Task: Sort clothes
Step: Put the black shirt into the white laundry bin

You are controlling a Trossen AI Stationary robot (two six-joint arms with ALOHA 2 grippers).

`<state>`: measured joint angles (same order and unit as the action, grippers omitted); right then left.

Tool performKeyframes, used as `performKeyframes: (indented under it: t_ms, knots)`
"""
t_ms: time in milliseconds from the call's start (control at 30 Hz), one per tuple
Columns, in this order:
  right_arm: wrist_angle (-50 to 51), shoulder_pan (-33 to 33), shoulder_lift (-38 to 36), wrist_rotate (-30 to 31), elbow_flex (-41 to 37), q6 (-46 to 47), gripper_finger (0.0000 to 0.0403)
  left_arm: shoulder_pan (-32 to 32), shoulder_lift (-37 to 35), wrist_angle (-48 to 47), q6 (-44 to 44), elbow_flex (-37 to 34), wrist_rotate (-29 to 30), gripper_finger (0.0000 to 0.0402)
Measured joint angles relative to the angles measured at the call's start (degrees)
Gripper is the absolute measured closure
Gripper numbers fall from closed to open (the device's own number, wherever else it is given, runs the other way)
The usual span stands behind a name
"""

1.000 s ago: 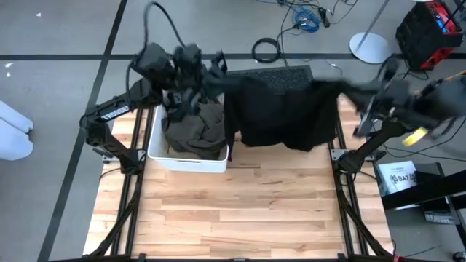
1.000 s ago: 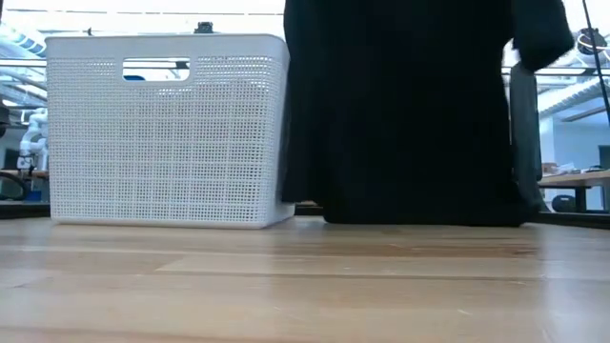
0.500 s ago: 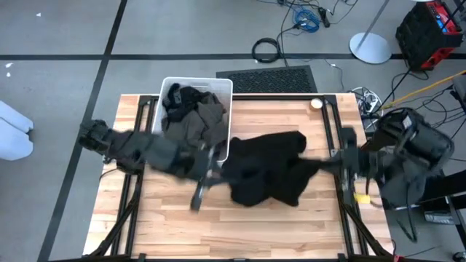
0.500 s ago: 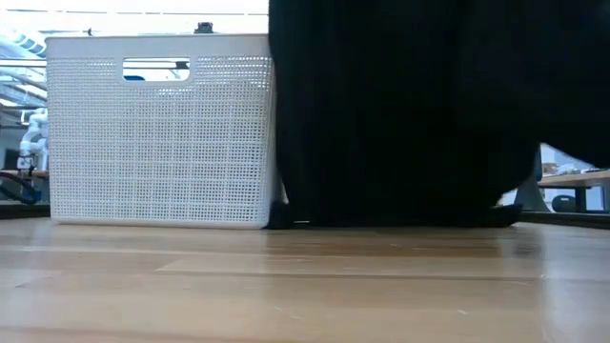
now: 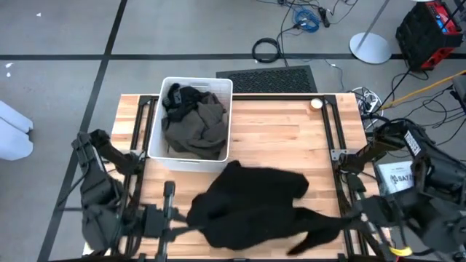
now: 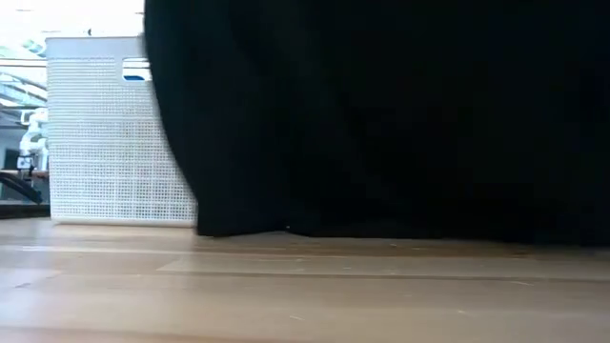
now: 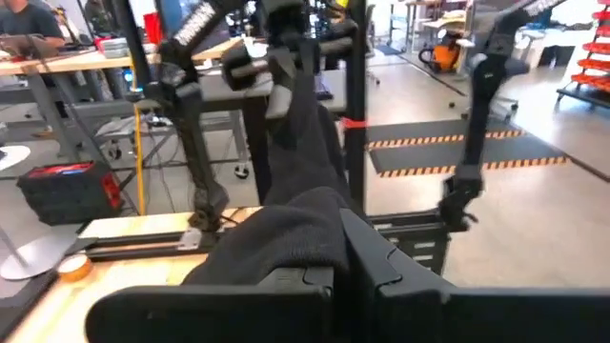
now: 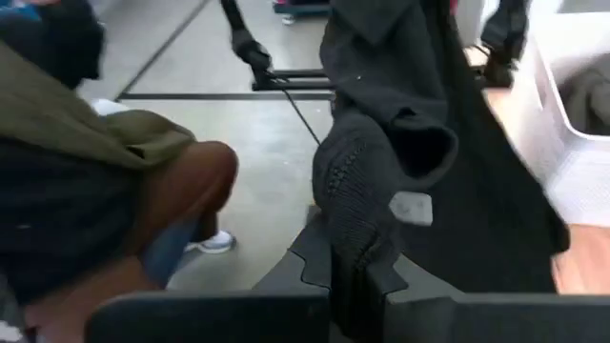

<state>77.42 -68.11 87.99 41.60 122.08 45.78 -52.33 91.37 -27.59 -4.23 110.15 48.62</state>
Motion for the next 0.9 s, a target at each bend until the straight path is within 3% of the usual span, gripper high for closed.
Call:
performKeyframes:
  t_ms: [167, 300, 367, 467, 567, 633, 900]
  knots:
    - [-0.77, -1.61, -0.17, 4.12, 2.72, -5.82, 0.0403, -1.79, 0.73, 4.03, -1.43, -0.02, 4.13, 0.0397]
    - [1.16, 0.21, -0.90, 11.93, 6.03, -11.90, 0.0403, -1.45, 0.68, 3.65, 0.26, 0.00, 13.79, 0.0397]
    - [6.01, 3.00, -1.95, 12.46, 6.23, -10.62, 0.0403, 0.00, 0.53, -0.75, -2.24, 0.00, 18.37, 0.0397]
    - [12.51, 8.85, -2.84, 11.85, 4.63, -2.79, 0.0403, 3.70, 0.42, -17.22, -17.56, -0.03, 18.46, 0.0398]
    - [8.86, 14.22, -4.81, 6.35, -1.94, -7.38, 0.0403, 7.02, 0.46, -31.28, -34.54, -4.38, 17.90, 0.0398]
    - [12.85, 17.27, -5.60, 4.45, -6.93, -3.38, 0.0403, 8.09, 0.55, -34.13, -42.57, -8.97, 17.82, 0.0398]
    - [3.67, 25.32, -12.86, -7.89, -37.53, 5.84, 0.0403, 8.39, 0.64, -26.01, -53.97, -27.43, 14.34, 0.0398]
